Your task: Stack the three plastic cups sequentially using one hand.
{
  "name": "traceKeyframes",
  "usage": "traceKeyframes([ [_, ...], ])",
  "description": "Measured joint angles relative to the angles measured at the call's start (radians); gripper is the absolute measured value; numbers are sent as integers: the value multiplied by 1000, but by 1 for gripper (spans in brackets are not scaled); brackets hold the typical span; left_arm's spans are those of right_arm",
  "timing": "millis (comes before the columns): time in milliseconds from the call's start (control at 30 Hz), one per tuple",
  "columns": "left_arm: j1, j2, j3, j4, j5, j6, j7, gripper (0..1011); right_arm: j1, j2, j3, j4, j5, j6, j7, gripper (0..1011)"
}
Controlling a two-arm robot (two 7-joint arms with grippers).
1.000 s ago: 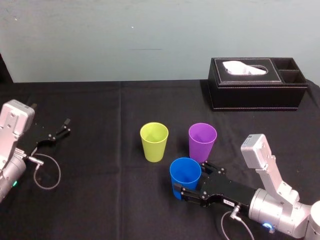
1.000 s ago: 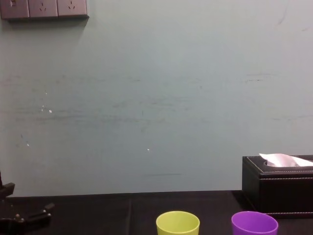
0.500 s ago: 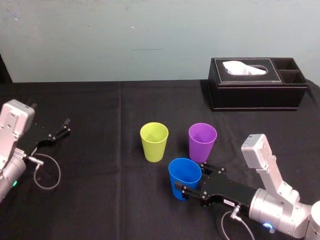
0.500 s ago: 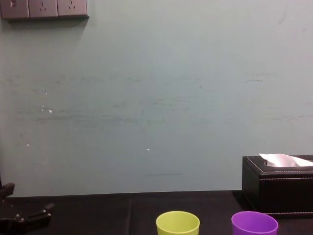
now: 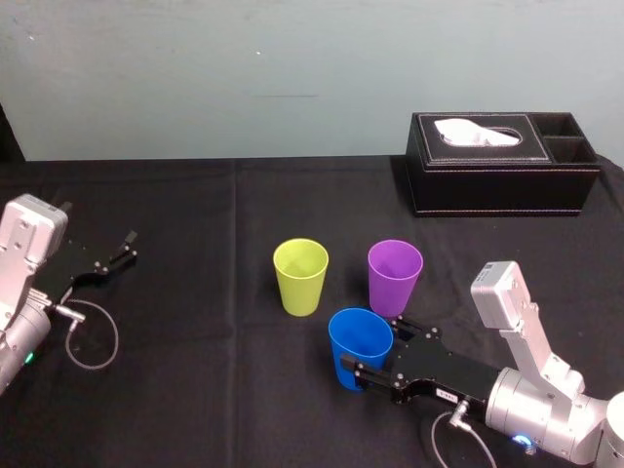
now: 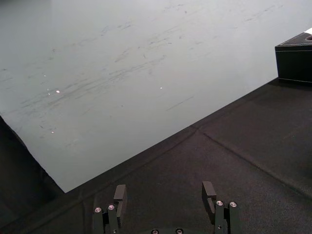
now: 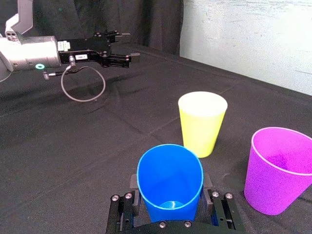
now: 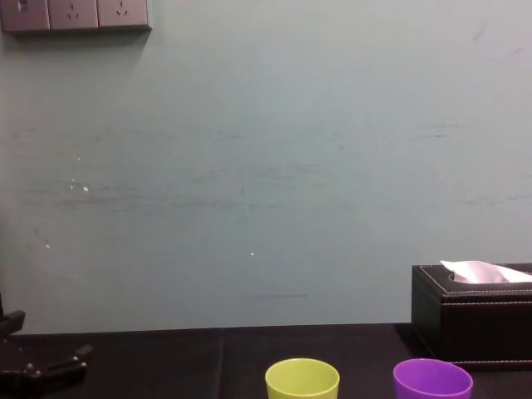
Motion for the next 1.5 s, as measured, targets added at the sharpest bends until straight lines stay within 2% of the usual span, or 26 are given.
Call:
traceKeyframes([
  [300, 0, 0, 0, 0, 0, 0, 0, 1010, -25, 22, 23, -54, -1, -5, -7, 724],
  [533, 0, 0, 0, 0, 0, 0, 0, 1010, -52, 53, 70, -149, 24, 22, -27, 724],
  [700, 0, 0, 0, 0, 0, 0, 0, 1010, -44, 64, 100, -207, 41, 41, -40, 723],
  [900, 0, 0, 0, 0, 0, 0, 0, 1010, 13, 56, 112, -236, 53, 70, -52, 723],
  [1033, 0, 0, 0, 0, 0, 0, 0, 1010, 77, 33, 98, -228, 57, 100, -59, 724],
  [1067, 0, 0, 0, 0, 0, 0, 0, 1010, 77, 33, 98, -228, 57, 100, -59, 724],
  [1300, 0, 0, 0, 0, 0, 0, 0, 1010, 179, -22, 51, -168, 64, 148, -71, 724],
  [1500, 0, 0, 0, 0, 0, 0, 0, 1010, 228, -55, 17, -127, 62, 166, -81, 724],
])
